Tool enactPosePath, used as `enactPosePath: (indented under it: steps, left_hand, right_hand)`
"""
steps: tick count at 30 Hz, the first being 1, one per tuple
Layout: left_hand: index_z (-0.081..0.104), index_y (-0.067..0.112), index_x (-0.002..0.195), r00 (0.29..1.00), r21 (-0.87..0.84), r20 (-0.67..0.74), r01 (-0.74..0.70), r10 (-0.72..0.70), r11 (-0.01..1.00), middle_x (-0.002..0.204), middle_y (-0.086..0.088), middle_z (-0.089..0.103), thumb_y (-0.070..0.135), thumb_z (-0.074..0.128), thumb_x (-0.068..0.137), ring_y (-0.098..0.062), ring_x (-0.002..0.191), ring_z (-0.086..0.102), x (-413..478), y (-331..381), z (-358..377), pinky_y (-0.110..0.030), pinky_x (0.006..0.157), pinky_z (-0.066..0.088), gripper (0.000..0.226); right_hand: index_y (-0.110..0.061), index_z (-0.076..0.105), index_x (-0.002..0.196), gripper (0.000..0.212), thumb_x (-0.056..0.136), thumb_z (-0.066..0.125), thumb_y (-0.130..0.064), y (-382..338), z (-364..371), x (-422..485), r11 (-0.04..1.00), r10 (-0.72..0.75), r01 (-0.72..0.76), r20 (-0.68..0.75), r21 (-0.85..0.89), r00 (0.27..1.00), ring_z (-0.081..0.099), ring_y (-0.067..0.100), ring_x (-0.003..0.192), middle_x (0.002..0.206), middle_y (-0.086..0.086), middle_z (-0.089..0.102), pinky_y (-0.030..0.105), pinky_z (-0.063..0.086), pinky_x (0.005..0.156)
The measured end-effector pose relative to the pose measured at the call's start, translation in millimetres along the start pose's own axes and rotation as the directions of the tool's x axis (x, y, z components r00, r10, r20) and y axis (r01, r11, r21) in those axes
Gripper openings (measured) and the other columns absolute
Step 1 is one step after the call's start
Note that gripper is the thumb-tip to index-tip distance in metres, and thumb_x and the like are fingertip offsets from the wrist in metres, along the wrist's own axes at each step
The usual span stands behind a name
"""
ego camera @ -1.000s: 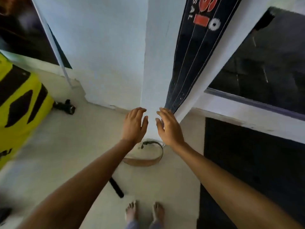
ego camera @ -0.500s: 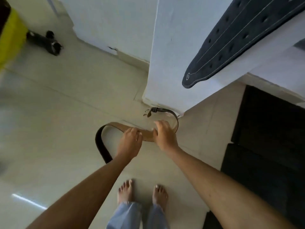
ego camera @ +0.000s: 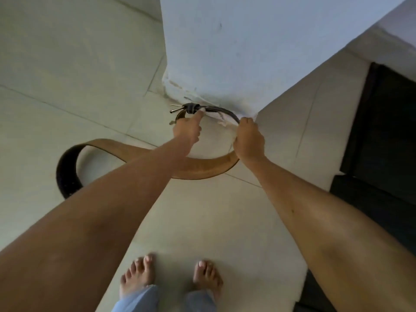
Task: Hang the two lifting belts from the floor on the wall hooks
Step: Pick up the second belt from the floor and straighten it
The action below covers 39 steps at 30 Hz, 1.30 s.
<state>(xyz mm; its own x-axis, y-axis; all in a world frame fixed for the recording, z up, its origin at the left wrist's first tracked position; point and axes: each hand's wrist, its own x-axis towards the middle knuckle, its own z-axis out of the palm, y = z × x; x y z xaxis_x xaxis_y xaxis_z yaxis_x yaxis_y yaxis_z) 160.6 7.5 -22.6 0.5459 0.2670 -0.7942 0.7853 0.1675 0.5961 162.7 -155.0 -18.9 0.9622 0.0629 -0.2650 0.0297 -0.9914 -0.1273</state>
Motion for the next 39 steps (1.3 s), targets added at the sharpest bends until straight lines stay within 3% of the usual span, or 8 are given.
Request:
enactPosePath:
  steps: [3,9,13,17,20,24,29,39]
  left_hand:
    - [0.061,0.004,0.107,0.993,-0.201,0.054,0.113,-0.105,0.973,0.089,-0.013,0.065,0.048,0.065,0.081,-0.024,0.073,0.061,-0.5,10.5,7.0,-0.033,0.068,0.057,0.051]
    - [0.059,0.000,0.106,0.951,-0.506,-0.001,0.265,-0.308,0.821,0.086,-0.019,0.067,0.003,0.070,0.080,-0.028,0.071,0.068,-67.2,6.5,-26.8,-0.037,0.065,0.060,0.029]
    - [0.057,0.004,0.111,0.926,-0.629,-0.049,0.262,-0.375,0.732,0.091,-0.015,0.065,-0.001,0.068,0.081,-0.026,0.077,0.065,-137.1,6.0,-65.6,-0.039,0.065,0.058,0.032]
    - [0.060,0.005,0.101,0.976,-0.584,0.036,0.195,-0.215,0.788,0.090,-0.011,0.066,0.004,0.062,0.088,-0.024,0.077,0.066,-215.5,43.8,-107.6,-0.038,0.071,0.059,0.013]
    - [0.060,0.005,0.104,0.998,-0.407,0.053,0.057,-0.039,0.912,0.088,-0.009,0.066,0.012,0.062,0.090,-0.024,0.073,0.067,-280.1,82.6,-140.0,-0.034,0.062,0.058,0.016]
    - [0.060,0.004,0.101,0.996,-0.374,-0.005,-0.079,0.084,0.924,0.087,-0.009,0.069,0.027,0.059,0.094,-0.025,0.077,0.068,-372.8,139.2,-176.7,-0.033,0.062,0.058,0.025]
    - [0.060,0.012,0.088,0.975,-0.419,-0.082,-0.223,0.208,0.880,0.081,-0.006,0.070,0.030,0.055,0.095,-0.020,0.071,0.069,-504.5,215.3,-203.4,-0.030,0.058,0.057,0.021]
    - [0.062,0.007,0.088,0.869,-0.303,-0.100,-0.490,0.484,0.817,0.081,-0.008,0.066,0.033,0.057,0.094,-0.020,0.071,0.066,-676.9,293.2,-239.4,-0.027,0.058,0.056,0.027]
  right_hand:
    - [0.002,0.050,0.109,0.027,0.083,0.052,0.009,-11.5,-3.5,-22.3,0.974,-0.057,0.062,-0.028,0.219,0.998,0.062,0.041,0.091,0.103,0.023,0.063,0.040,0.046,0.067]
    - [0.011,0.056,0.109,0.048,0.062,0.055,0.021,-62.5,-42.9,-107.3,0.854,-0.251,0.254,-0.067,0.453,0.966,0.062,0.044,0.098,0.105,0.028,0.064,0.055,0.053,0.083]
    - [0.001,0.056,0.097,0.040,0.060,0.062,0.012,-86.0,-100.0,-160.1,0.811,-0.275,0.280,-0.088,0.514,0.957,0.054,0.040,0.116,0.124,0.024,0.061,0.045,0.045,0.097]
    - [-0.013,0.039,0.135,0.079,0.064,0.072,-0.005,-110.2,-180.4,-195.1,0.781,-0.149,-0.034,0.239,0.623,0.960,0.055,0.021,0.094,0.108,0.002,0.057,0.019,0.044,0.066]
    - [-0.013,0.049,0.124,0.069,0.063,0.082,-0.014,-125.3,-240.0,-214.8,0.770,-0.150,-0.132,0.378,0.624,0.914,0.060,0.019,0.090,0.098,-0.002,0.061,0.014,0.042,0.058]
    - [-0.015,0.062,0.111,0.054,0.067,0.088,-0.031,-153.4,-339.5,-246.9,0.664,-0.239,-0.172,0.425,0.727,0.873,0.066,0.012,0.092,0.099,-0.004,0.069,0.019,0.048,0.068]
    - [-0.015,0.069,0.102,0.052,0.078,0.068,-0.061,-185.2,-470.4,-296.1,0.585,-0.262,-0.102,0.307,0.805,0.915,0.071,0.017,0.090,0.097,0.003,0.075,0.037,0.057,0.079]
    - [-0.009,0.063,0.107,0.037,0.093,0.060,-0.043,-219.6,-614.5,-400.9,0.418,-0.261,0.000,0.120,0.909,0.958,0.068,0.023,0.091,0.095,0.006,0.070,0.027,0.052,0.073]
